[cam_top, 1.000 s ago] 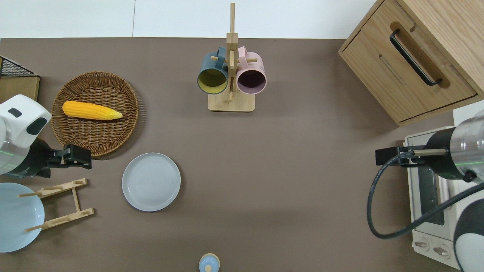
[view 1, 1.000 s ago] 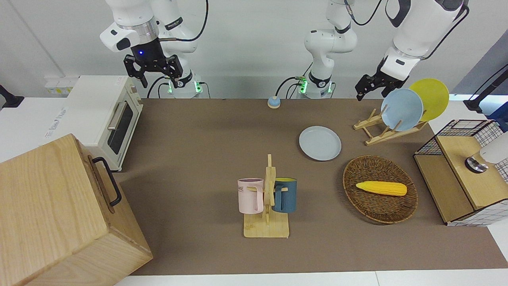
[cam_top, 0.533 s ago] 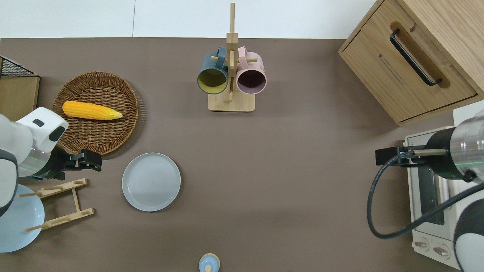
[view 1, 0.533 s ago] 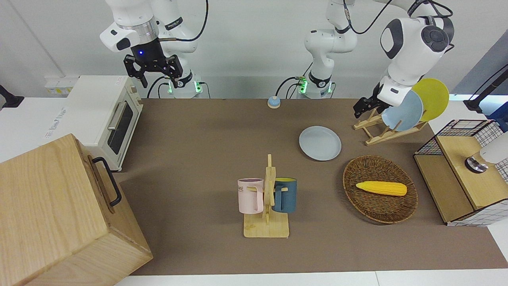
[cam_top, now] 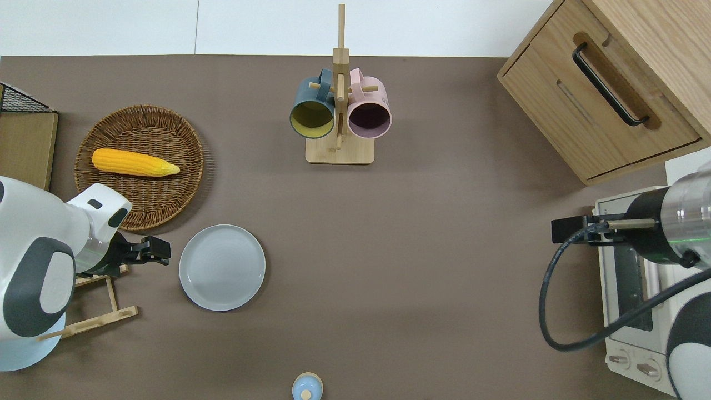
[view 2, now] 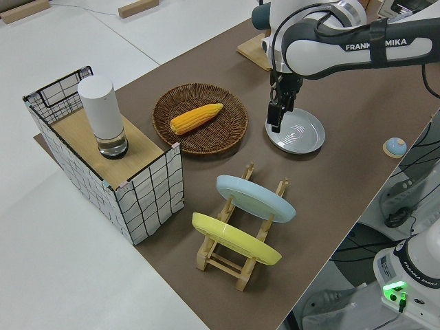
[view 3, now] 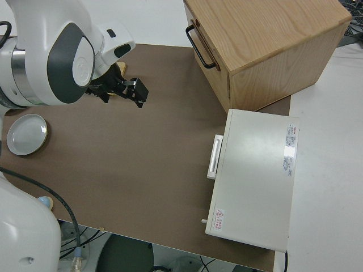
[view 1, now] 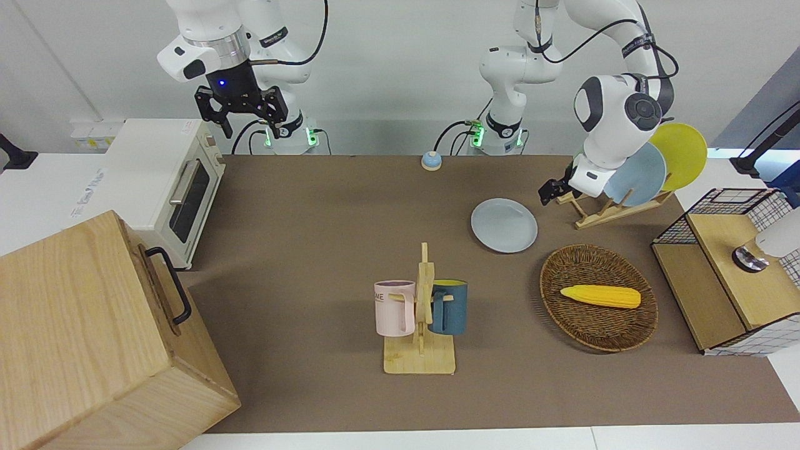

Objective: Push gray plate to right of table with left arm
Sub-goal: 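Move the left gripper forward to the near edge of the gray plate, then push the gray plate with the left gripper away from the basket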

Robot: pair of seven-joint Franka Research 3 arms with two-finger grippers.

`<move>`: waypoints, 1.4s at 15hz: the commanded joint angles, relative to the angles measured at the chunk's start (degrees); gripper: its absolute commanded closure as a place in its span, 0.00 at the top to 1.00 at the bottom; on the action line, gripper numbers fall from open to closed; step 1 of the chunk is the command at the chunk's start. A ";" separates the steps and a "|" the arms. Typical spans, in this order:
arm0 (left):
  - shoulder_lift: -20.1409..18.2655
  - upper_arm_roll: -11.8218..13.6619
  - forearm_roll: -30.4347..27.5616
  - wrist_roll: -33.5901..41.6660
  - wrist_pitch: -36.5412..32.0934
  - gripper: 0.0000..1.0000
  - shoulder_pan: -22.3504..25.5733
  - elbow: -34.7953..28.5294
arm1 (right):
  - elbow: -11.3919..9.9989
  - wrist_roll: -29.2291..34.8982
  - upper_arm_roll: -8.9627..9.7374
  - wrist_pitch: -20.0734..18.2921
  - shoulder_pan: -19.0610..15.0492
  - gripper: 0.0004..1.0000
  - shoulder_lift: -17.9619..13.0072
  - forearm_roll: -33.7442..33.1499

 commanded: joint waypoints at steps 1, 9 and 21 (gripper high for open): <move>-1.26 0.02 -3.03 0.53 7.80 0.98 0.85 -7.82 | -1.56 0.59 0.83 0.01 -1.41 1.00 -1.57 1.23; 1.64 -0.86 -7.34 0.44 18.89 0.97 1.29 -14.52 | -1.56 0.59 0.83 0.01 -1.41 1.00 -1.57 1.23; 2.35 -3.23 -9.63 0.62 23.91 0.20 1.02 -16.99 | -1.56 0.59 0.83 0.01 -1.41 1.00 -1.57 1.23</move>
